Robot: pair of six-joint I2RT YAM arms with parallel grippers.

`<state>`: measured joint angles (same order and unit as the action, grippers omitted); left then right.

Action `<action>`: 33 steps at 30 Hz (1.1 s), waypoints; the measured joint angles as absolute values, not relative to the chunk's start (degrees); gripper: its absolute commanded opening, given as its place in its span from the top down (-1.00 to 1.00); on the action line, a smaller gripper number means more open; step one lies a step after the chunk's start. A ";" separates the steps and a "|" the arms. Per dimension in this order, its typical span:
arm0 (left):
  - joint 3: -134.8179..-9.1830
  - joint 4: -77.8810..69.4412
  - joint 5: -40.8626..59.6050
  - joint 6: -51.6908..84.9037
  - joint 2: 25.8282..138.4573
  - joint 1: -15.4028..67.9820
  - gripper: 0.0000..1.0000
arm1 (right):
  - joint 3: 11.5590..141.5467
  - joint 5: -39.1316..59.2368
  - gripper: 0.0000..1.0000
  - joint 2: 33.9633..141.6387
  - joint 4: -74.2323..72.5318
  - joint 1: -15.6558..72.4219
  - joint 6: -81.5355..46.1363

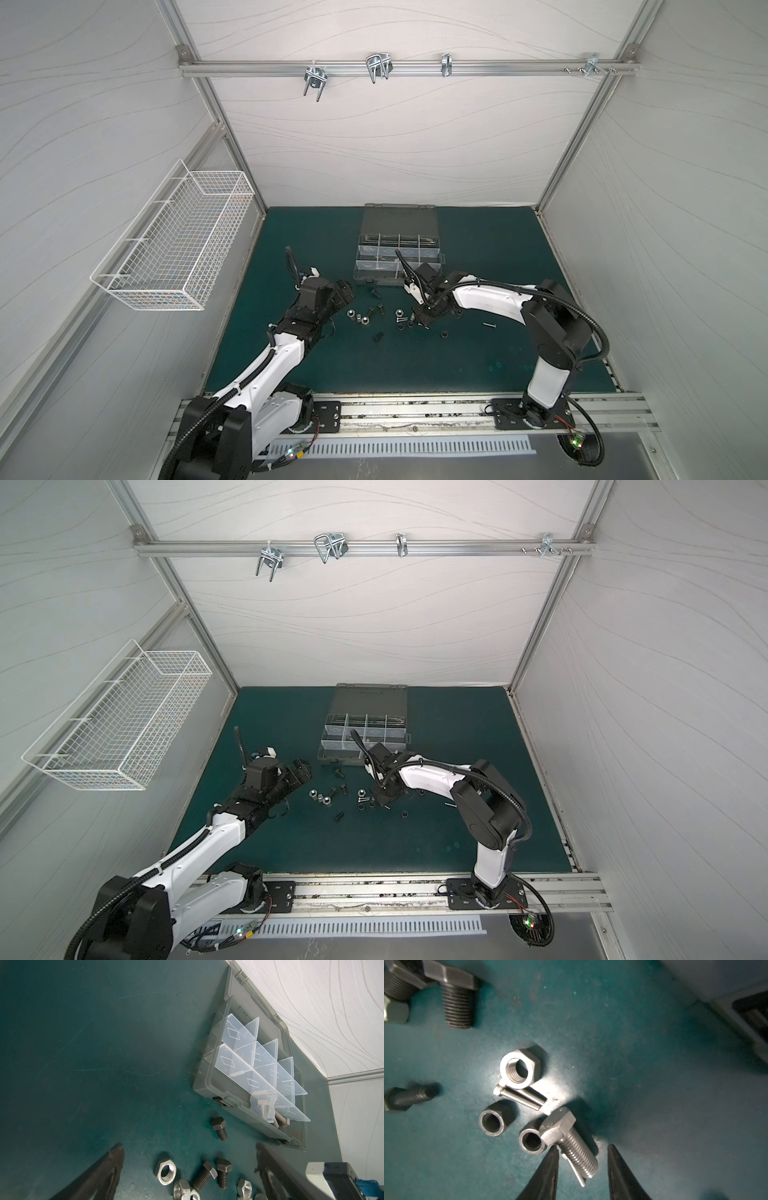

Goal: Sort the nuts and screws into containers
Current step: 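Carry the silver bolt over the organizer compartment with the right gripper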

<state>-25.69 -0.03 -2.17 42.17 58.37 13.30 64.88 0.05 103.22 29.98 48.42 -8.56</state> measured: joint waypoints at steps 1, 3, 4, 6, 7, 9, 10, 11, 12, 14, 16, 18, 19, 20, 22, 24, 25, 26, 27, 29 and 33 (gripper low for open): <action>-25.69 -0.03 -2.17 42.17 58.37 13.30 -0.99 | 64.88 0.03 0.27 103.42 29.98 48.42 -8.62; -25.69 -0.01 -2.17 42.17 58.37 13.30 -0.99 | 64.88 -0.03 0.28 103.88 29.95 48.47 -8.60; -25.69 -0.01 -2.17 42.17 58.37 13.30 -0.99 | 64.90 -0.08 0.28 104.09 29.95 48.47 -8.62; -25.69 -0.01 -2.17 42.17 58.37 13.30 -0.99 | 65.12 -0.21 0.29 104.60 29.98 48.47 -8.64; -25.69 0.03 -2.17 42.15 58.37 13.30 -0.99 | 65.36 -0.32 0.31 104.86 29.98 48.47 -8.64; -25.69 0.05 -2.17 42.15 58.37 13.30 -0.99 | 65.87 -0.60 0.36 105.25 29.93 48.47 -8.73; -25.69 0.05 -2.20 42.15 58.37 13.30 -0.99 | 66.11 -0.82 0.38 105.43 29.91 48.47 -8.73; -25.69 0.08 -2.22 42.15 58.37 13.30 -0.99 | 66.37 -1.06 0.41 105.62 29.91 48.47 -8.93; -25.69 0.08 -2.26 42.15 58.37 13.30 -0.99 | 66.54 -1.32 0.43 105.82 29.82 48.47 -9.04; -25.69 0.08 -2.37 42.13 58.37 13.30 -0.99 | 66.85 -1.72 0.47 106.17 29.80 48.47 -9.15; -25.69 0.08 -2.42 42.13 58.37 13.30 -0.99 | 67.26 -2.33 0.55 106.56 29.80 48.47 -9.21; -25.69 0.08 -2.50 42.13 58.37 13.30 -0.99 | 67.90 -3.16 0.64 107.07 29.80 48.47 -9.28; -25.69 0.08 -2.55 42.13 58.37 13.30 -0.99 | 68.18 -3.46 0.70 107.31 29.80 48.47 -9.32; -25.69 0.10 -2.57 42.13 58.37 13.30 -0.99 | 68.49 -3.84 0.76 107.55 29.80 48.47 -9.54; -25.69 0.10 -2.59 42.11 58.37 13.30 -0.99 | 69.04 -4.32 0.86 107.92 29.85 48.47 -9.56; -25.69 0.10 -2.68 42.09 58.37 13.30 -0.99 | 69.36 -4.62 0.98 108.16 29.85 48.45 -9.63; -25.69 0.10 -2.72 42.06 58.37 13.30 -0.99 | 69.45 -4.75 1.00 108.18 29.82 48.45 -9.63; -25.69 0.10 -2.79 42.04 58.37 13.30 -0.99 | 69.49 -4.97 1.00 108.18 29.82 48.40 -9.63; -25.69 0.12 -2.83 42.02 58.37 13.30 -0.99 | 69.52 -5.19 1.00 108.18 29.85 48.38 -9.61; -25.69 0.12 -2.92 41.98 58.37 13.30 -0.99 | 69.78 -5.41 1.00 108.18 30.02 48.29 -9.61; -25.69 0.14 -3.14 41.76 58.37 13.30 -0.99 | 71.75 -5.41 1.00 108.01 30.55 47.66 -9.58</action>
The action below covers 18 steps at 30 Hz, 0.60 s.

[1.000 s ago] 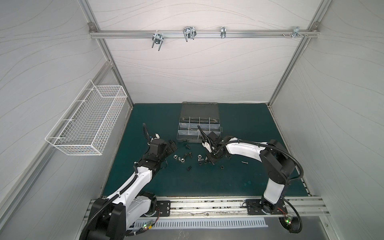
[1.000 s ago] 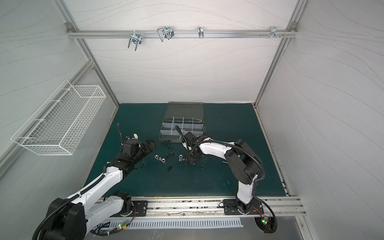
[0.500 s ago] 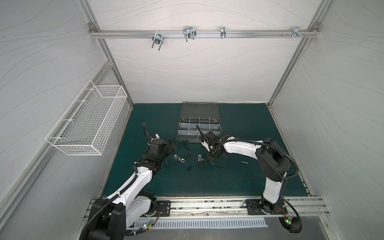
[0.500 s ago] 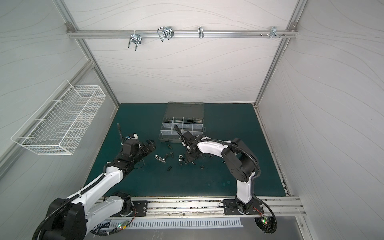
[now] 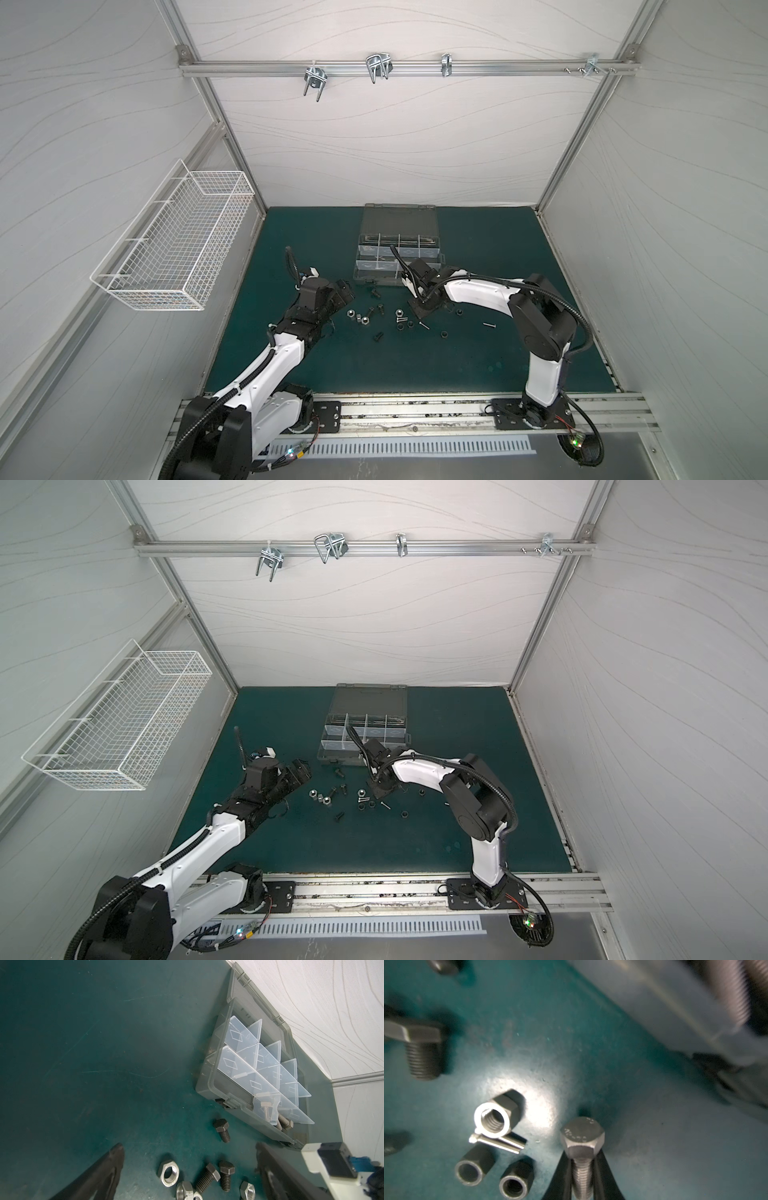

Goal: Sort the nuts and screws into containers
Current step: 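Carry the silver bolt over the organizer compartment with the right gripper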

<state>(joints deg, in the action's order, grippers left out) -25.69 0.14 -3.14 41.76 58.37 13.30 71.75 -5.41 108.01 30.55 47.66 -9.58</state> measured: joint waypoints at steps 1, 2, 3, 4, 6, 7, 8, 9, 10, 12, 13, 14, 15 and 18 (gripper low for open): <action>-25.69 0.14 -3.22 41.71 58.37 13.30 -0.99 | 72.31 -5.39 1.00 107.83 30.68 47.48 -9.56; -25.69 0.14 -3.25 41.71 58.35 13.30 -0.99 | 73.03 -5.32 1.00 107.48 30.76 47.22 -9.52; -25.69 0.14 -3.27 41.69 58.35 13.30 -0.99 | 73.71 -5.23 1.00 107.07 30.89 47.03 -9.45; -25.69 0.14 -3.27 41.69 58.35 13.30 -0.99 | 74.54 -5.08 1.00 106.67 31.11 46.70 -9.39; -25.69 0.14 -3.29 41.63 58.35 13.30 -0.99 | 76.38 -4.67 1.00 105.97 31.18 45.82 -8.99; -25.69 0.14 -3.29 41.60 58.35 13.30 -0.99 | 77.21 -4.43 1.00 105.82 31.18 45.34 -8.80; -25.69 0.14 -3.31 41.58 58.35 13.30 -0.99 | 78.17 -4.21 1.00 105.78 31.16 44.86 -8.47; -25.69 0.14 -3.31 41.56 58.35 13.30 -0.99 | 79.13 -4.05 1.00 105.80 31.20 44.40 -8.01; -25.69 0.12 -3.31 41.54 58.35 13.30 -0.99 | 80.07 -4.03 1.00 105.80 31.40 43.92 -7.62; -25.69 0.14 -3.31 41.39 58.35 13.30 -0.99 | 81.89 -4.03 1.00 105.82 31.79 43.11 -6.90; -25.69 0.12 -3.31 41.30 58.35 13.30 -0.99 | 83.09 -4.01 1.00 105.93 31.94 42.57 -6.42; -25.69 0.14 -3.31 41.17 58.35 13.30 -0.99 | 84.07 -3.97 1.00 106.08 31.97 42.11 -6.04; -25.69 0.12 -3.31 41.12 58.35 13.30 -0.99 | 84.97 -3.90 1.00 106.30 32.01 41.71 -5.74; -25.69 0.12 -3.31 41.01 58.35 13.30 -0.99 | 87.42 -3.57 1.00 107.42 31.94 40.47 -4.78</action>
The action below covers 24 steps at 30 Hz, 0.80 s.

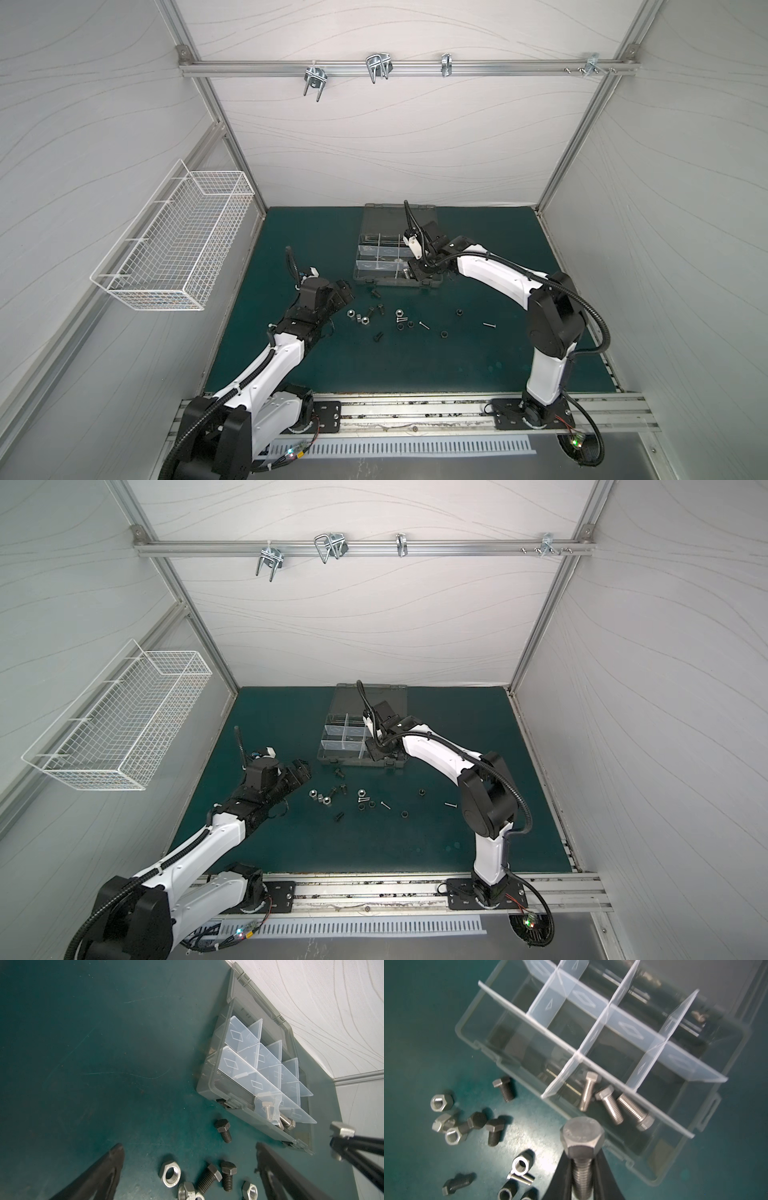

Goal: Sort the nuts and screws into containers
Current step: 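Carry the silver bolt over the organizer compartment with the right gripper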

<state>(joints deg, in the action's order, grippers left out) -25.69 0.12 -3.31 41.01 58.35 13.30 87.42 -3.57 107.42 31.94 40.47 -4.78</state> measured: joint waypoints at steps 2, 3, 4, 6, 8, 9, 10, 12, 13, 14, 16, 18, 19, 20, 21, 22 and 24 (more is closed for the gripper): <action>-25.69 0.14 -3.31 40.93 58.35 13.30 -0.99 | 88.64 -3.25 1.00 108.55 31.97 39.88 -4.14; -25.69 0.12 -3.31 40.93 58.35 13.30 -0.99 | 88.99 -3.14 1.00 109.08 31.94 39.68 -3.95; -25.69 0.14 -3.31 40.93 58.35 13.30 -0.99 | 89.27 -3.01 1.00 109.71 31.90 39.42 -3.49; -25.69 0.14 -3.31 40.86 58.35 13.30 -0.99 | 89.73 -2.87 1.00 111.09 31.94 39.18 -2.76; -25.69 0.14 -3.31 40.77 58.35 13.30 -0.99 | 89.97 -2.66 1.00 112.31 31.97 39.18 -2.02; -25.69 0.14 -3.31 40.73 58.35 13.30 -0.99 | 90.08 -2.50 1.00 113.01 31.94 39.16 -1.63; -25.69 0.14 -3.33 40.73 58.35 13.30 -0.99 | 90.11 -2.37 1.00 113.54 31.94 39.13 -1.41; -25.69 0.14 -3.42 40.71 58.35 13.30 -0.99 | 90.15 -2.22 1.00 114.45 31.97 39.03 -0.67; -25.69 0.14 -3.44 40.71 58.35 13.30 -0.99 | 90.15 -2.15 1.00 114.80 31.97 38.98 -0.30; -25.69 0.14 -3.46 40.69 58.35 13.30 -0.99 | 90.15 -2.04 1.00 115.09 31.94 38.96 0.10; -25.69 0.14 -3.49 40.69 58.35 13.30 -0.99 | 90.17 -2.02 1.00 115.48 31.88 38.85 1.06; -25.69 0.14 -3.62 40.66 58.35 13.30 -0.99 | 90.26 -2.04 0.99 115.83 31.90 38.79 2.02; -25.69 0.16 -3.66 40.66 58.35 13.30 -0.99 | 90.39 -2.07 0.99 116.14 31.86 38.74 2.55; -25.71 0.16 -3.68 40.66 58.35 13.30 -0.99 | 90.56 -2.11 0.99 116.49 31.79 38.68 3.09; -25.71 0.16 -3.68 40.66 58.35 13.30 -0.99 | 90.65 -2.13 0.98 116.71 31.73 38.61 3.46; -25.78 0.23 -3.68 40.64 58.35 13.30 -0.99 | 90.70 -2.20 0.97 116.97 31.75 38.54 3.90; -26.11 0.56 -3.73 40.62 58.35 13.30 -0.99 | 90.72 -2.31 0.94 117.40 31.77 38.37 4.58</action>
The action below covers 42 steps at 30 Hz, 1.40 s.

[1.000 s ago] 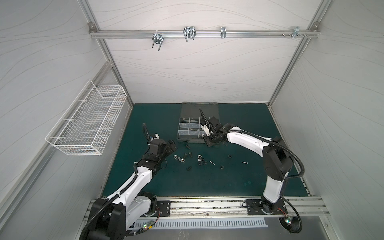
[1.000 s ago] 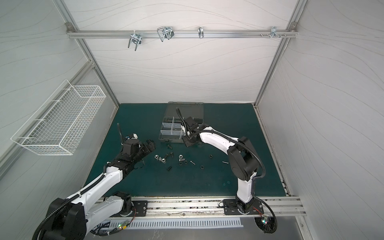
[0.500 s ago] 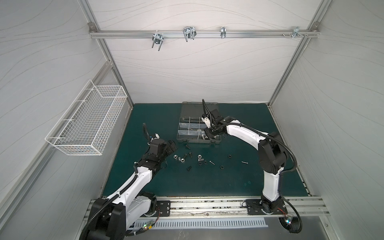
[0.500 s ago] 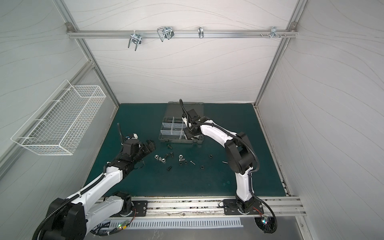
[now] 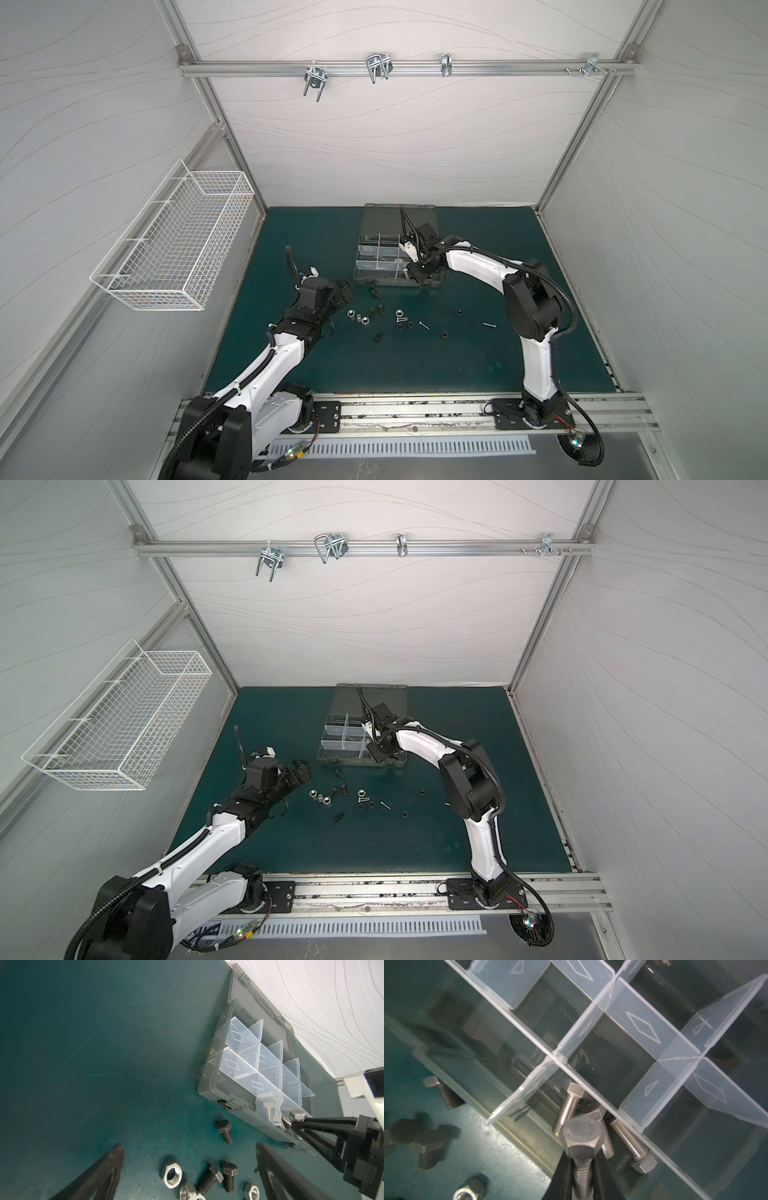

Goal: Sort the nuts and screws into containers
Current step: 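Carry the silver bolt over the organizer compartment with the right gripper, then open the right gripper to release the bolt and lift it away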

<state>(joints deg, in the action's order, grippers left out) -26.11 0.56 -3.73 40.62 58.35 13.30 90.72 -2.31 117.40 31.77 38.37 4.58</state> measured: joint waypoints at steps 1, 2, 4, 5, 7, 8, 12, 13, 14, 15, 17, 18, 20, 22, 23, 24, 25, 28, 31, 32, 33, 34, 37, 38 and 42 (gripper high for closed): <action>-26.30 0.58 -3.77 40.60 58.35 13.30 -0.99 | 90.74 -2.33 0.93 117.64 31.75 38.28 4.86; -26.46 0.58 -3.84 40.60 58.35 13.30 -0.99 | 90.74 -2.33 0.91 117.82 31.75 38.20 5.08; -26.61 0.56 -3.88 40.56 58.35 13.30 -0.99 | 90.83 -2.39 0.88 118.17 31.75 38.11 5.67; -26.61 0.58 -3.88 40.53 58.35 13.30 -0.99 | 90.91 -2.42 0.85 118.39 31.77 38.11 5.89; -26.61 0.58 -3.88 40.51 58.35 13.30 -0.99 | 90.94 -2.39 0.81 118.67 31.79 38.11 6.09; -26.65 0.58 -3.90 40.51 58.35 13.30 -0.99 | 90.94 -2.33 0.80 118.80 31.79 38.11 6.13; -27.00 0.89 -4.21 40.51 58.35 13.30 -0.99 | 91.00 -1.93 0.75 119.04 31.83 38.11 6.26; -27.20 1.15 -4.36 40.53 58.35 13.30 -0.99 | 91.00 -1.78 0.73 119.07 31.83 38.11 6.31; -27.38 1.19 -4.51 40.53 58.35 13.30 -0.99 | 91.00 -1.56 0.69 119.07 31.83 38.11 6.33; -27.53 1.28 -4.69 40.53 58.35 13.30 -0.99 | 91.02 -1.41 0.63 119.07 31.83 38.11 6.35; -27.75 1.58 -5.26 40.56 58.35 13.30 -0.99 | 91.02 -1.21 0.50 119.04 31.88 38.11 6.39; -27.81 1.67 -5.48 40.58 58.35 13.30 -0.99 | 91.02 -1.17 0.44 119.07 31.83 38.11 6.61; -28.18 2.35 -6.02 40.64 58.33 13.30 -0.99 | 91.11 -1.19 0.38 119.04 31.79 38.13 6.90; -28.29 2.76 -6.66 40.64 58.13 13.30 -0.99 | 91.22 -1.23 0.33 119.04 31.73 38.13 6.96; -28.29 3.09 -6.92 40.64 57.91 13.30 -0.99 | 91.22 -1.28 0.33 119.04 31.73 38.13 6.96; -28.29 3.29 -7.05 40.62 57.67 13.30 -0.99 | 91.22 -1.32 0.32 119.04 31.70 38.15 6.98; -28.29 3.53 -7.14 40.62 57.32 13.30 -0.99 | 91.22 -1.43 0.32 119.02 31.70 38.17 6.98; -28.29 3.57 -7.42 40.53 56.12 13.30 -0.99 | 91.18 -1.65 0.31 118.74 31.75 38.22 6.96; -28.29 3.57 -7.64 40.34 54.70 13.30 -0.99 | 90.87 -2.35 0.26 117.36 31.73 38.35 6.81; -28.29 3.60 -7.77 40.25 54.37 13.30 -0.99 | 90.65 -2.57 0.24 116.53 31.73 38.44 6.57; -28.29 3.62 -7.94 40.16 54.08 13.30 -0.99 | 90.37 -2.76 0.23 115.61 31.64 38.48 6.31; -28.29 3.62 -8.12 40.07 53.91 13.30 -0.99 | 89.93 -2.98 0.22 114.39 31.40 38.54 5.96; -28.29 3.66 -8.25 39.62 53.76 13.30 -0.99 | 88.42 -3.55 0.19 110.59 30.83 38.57 4.78; -28.29 3.68 -8.23 39.42 53.76 13.30 -0.99 | 87.77 -3.86 0.18 109.21 30.52 38.59 4.34; -28.53 4.36 -8.10 38.89 53.91 13.30 -0.99 | 84.88 -4.69 0.04 103.85 29.56 38.61 2.07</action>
<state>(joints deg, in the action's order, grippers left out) -28.53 4.36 -8.10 38.89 53.91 13.30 84.88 -4.69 103.85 29.56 38.61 2.07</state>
